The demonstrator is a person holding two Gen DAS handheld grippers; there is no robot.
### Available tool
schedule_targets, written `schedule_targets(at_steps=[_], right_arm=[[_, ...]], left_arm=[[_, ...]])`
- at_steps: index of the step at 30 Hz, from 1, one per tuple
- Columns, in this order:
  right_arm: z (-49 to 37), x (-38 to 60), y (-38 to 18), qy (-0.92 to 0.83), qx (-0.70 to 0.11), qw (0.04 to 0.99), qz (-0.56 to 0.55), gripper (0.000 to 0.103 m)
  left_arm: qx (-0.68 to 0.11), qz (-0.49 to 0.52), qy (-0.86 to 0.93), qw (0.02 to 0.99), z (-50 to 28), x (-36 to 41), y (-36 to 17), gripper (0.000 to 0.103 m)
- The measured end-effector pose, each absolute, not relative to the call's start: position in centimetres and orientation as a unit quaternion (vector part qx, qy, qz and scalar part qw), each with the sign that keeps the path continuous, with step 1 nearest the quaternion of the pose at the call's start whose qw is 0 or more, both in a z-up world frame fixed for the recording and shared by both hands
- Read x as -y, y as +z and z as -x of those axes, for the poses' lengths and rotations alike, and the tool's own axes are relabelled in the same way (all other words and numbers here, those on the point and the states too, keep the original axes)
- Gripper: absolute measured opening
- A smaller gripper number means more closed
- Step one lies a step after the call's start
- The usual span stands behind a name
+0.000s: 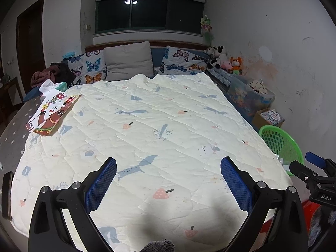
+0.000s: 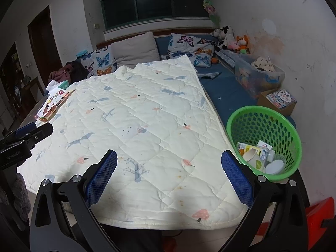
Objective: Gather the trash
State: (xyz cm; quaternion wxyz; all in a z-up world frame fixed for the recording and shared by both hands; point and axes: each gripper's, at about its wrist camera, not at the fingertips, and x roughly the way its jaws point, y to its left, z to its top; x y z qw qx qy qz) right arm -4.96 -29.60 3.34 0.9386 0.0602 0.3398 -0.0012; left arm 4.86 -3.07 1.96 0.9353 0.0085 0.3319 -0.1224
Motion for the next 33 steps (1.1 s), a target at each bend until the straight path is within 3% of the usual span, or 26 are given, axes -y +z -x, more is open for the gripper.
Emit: schedule_targets(at_steps=[33], right_arm=[[4.73, 29.97, 2.96, 0.002, -0.344, 0.937, -0.066, 0.099]], left_arm=[[-0.338, -0.013, -0.122, 0.933, -4.69, 3.7, 1.32, 0.096]])
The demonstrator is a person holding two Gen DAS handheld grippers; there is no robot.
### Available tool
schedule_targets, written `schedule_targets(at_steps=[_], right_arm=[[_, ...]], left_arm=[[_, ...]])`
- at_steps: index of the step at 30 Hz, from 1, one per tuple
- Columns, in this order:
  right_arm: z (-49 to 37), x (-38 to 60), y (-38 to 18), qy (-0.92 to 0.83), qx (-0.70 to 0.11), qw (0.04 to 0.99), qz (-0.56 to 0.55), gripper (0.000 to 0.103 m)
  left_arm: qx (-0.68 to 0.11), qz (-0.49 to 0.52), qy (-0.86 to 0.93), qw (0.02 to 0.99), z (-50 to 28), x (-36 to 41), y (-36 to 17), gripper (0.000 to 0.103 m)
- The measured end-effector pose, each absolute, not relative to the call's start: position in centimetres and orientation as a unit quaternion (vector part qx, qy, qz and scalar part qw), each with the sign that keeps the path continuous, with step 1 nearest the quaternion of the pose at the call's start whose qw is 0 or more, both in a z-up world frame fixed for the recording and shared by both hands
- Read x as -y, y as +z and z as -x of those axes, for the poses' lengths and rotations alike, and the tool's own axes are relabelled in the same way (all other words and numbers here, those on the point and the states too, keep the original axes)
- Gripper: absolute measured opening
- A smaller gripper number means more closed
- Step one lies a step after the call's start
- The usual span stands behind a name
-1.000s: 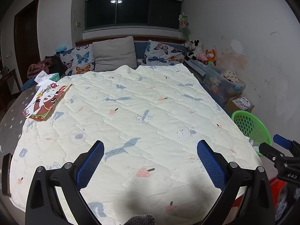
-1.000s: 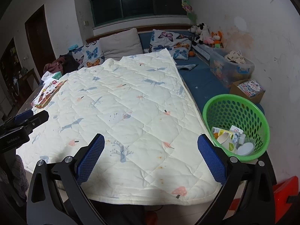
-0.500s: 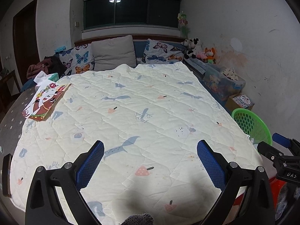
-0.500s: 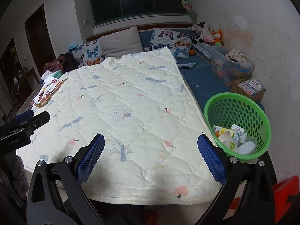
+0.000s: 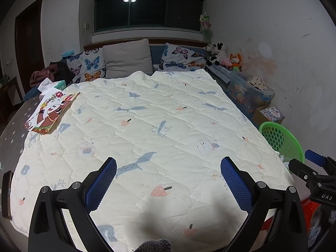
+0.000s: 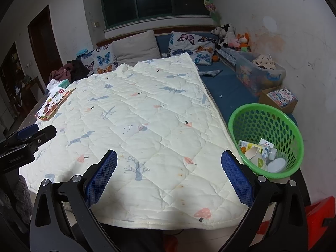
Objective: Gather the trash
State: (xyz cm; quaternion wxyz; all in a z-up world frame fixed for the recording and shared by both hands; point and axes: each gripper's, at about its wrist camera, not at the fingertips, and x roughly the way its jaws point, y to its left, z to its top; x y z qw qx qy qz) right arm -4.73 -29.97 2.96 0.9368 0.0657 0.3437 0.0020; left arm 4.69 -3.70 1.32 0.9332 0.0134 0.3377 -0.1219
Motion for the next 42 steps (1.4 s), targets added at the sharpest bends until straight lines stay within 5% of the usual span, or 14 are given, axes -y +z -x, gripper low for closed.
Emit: schedule_targets(at_steps=[42], right_arm=[[5.6, 30.0, 3.8, 0.011, -0.3, 0.951, -0.07, 0.099]], left_arm=[[-0.298, -0.013, -0.117, 0.947, -3.4, 4.5, 2.6, 0.096]])
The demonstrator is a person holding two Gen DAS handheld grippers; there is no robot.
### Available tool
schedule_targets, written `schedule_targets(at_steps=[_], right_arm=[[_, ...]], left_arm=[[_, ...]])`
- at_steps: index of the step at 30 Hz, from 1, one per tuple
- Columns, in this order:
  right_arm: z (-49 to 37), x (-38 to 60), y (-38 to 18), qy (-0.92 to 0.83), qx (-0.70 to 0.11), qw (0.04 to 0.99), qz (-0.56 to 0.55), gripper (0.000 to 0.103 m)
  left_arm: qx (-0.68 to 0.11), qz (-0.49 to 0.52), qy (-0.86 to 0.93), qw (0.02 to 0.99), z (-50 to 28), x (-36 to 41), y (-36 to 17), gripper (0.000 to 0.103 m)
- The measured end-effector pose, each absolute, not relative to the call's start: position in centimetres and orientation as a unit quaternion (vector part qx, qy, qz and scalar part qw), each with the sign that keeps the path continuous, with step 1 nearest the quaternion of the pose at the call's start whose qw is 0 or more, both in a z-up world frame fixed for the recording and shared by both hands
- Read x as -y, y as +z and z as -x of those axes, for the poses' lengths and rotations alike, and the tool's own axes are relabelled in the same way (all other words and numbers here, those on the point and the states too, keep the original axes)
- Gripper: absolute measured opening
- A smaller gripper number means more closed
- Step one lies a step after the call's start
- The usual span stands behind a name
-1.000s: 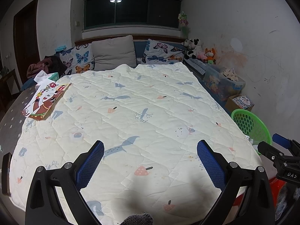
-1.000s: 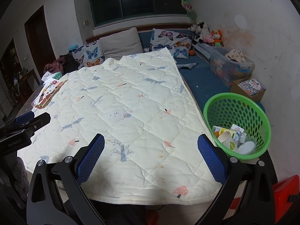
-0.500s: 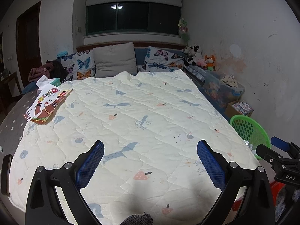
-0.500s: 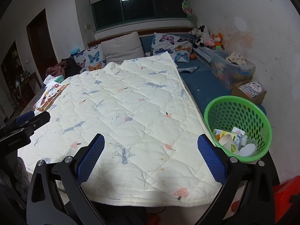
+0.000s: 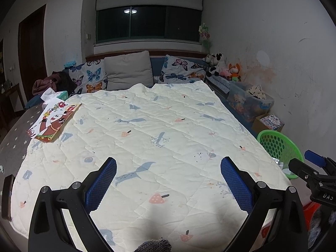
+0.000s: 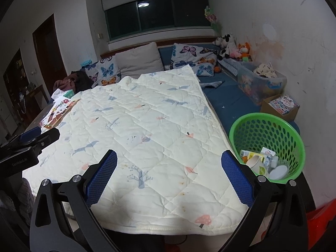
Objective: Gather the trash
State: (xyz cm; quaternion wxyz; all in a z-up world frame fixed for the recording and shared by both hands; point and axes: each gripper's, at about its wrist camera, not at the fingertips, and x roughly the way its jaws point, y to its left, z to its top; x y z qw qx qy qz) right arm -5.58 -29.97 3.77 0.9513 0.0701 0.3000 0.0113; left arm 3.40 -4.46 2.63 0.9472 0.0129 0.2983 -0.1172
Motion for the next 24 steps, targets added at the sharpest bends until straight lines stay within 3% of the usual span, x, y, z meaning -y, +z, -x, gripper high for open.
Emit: schedule_targets(at_steps=[24], right_arm=[[5.51, 29.99, 3.81, 0.016, -0.3, 0.951, -0.069, 0.099]], left_arm=[[-0.301, -0.015, -0.116, 0.946, -3.59, 4.84, 2.42, 0.096]])
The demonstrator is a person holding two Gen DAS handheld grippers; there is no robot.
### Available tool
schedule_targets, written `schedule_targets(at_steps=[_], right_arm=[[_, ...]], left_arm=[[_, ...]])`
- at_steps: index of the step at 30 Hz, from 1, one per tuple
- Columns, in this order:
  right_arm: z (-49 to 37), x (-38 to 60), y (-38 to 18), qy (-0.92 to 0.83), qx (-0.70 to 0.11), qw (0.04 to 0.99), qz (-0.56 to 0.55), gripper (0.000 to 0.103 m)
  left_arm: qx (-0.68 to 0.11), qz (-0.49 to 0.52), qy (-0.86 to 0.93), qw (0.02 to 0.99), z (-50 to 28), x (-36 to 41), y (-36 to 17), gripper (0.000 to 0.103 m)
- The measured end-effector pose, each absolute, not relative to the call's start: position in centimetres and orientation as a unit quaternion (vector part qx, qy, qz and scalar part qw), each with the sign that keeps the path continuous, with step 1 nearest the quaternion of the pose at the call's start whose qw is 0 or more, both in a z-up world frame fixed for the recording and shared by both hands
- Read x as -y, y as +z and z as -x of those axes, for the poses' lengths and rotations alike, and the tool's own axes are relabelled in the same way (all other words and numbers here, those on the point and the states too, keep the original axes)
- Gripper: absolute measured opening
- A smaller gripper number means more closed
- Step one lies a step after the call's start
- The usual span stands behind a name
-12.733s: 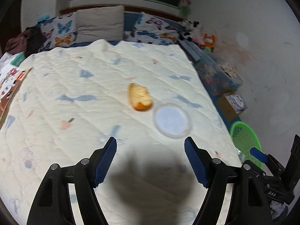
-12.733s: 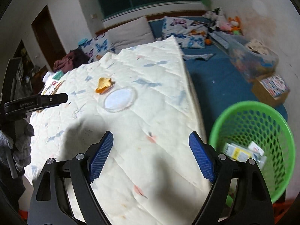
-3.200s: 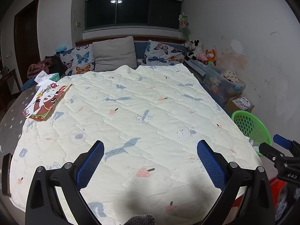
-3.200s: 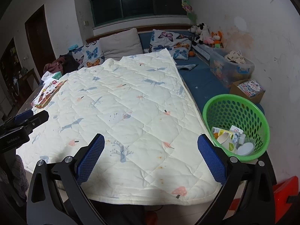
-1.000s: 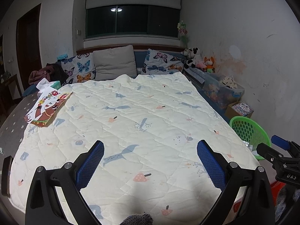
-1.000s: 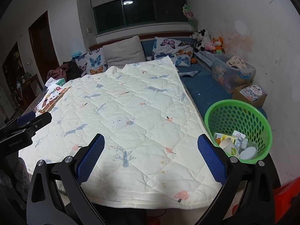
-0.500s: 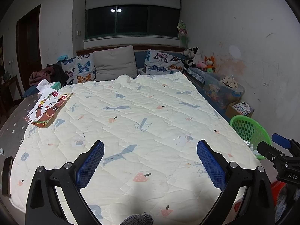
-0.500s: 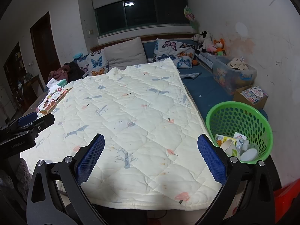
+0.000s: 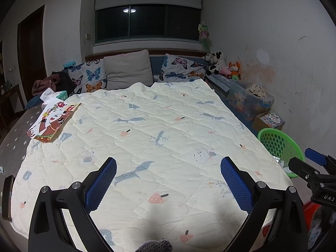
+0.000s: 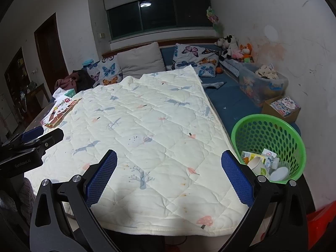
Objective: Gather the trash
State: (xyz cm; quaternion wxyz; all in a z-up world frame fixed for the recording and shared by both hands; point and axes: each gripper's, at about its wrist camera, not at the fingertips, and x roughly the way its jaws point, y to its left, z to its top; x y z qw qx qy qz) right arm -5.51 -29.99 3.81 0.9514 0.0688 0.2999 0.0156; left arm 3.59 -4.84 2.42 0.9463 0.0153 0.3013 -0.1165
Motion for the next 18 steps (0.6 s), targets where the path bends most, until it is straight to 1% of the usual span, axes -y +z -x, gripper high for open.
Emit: schedule_targets(at_steps=[18], right_arm=[[5.31, 29.86, 3.67, 0.016, -0.302, 0.951, -0.068, 0.099]], left_arm=[[-0.303, -0.015, -0.117, 0.946, -3.55, 4.72, 1.92, 0.096]])
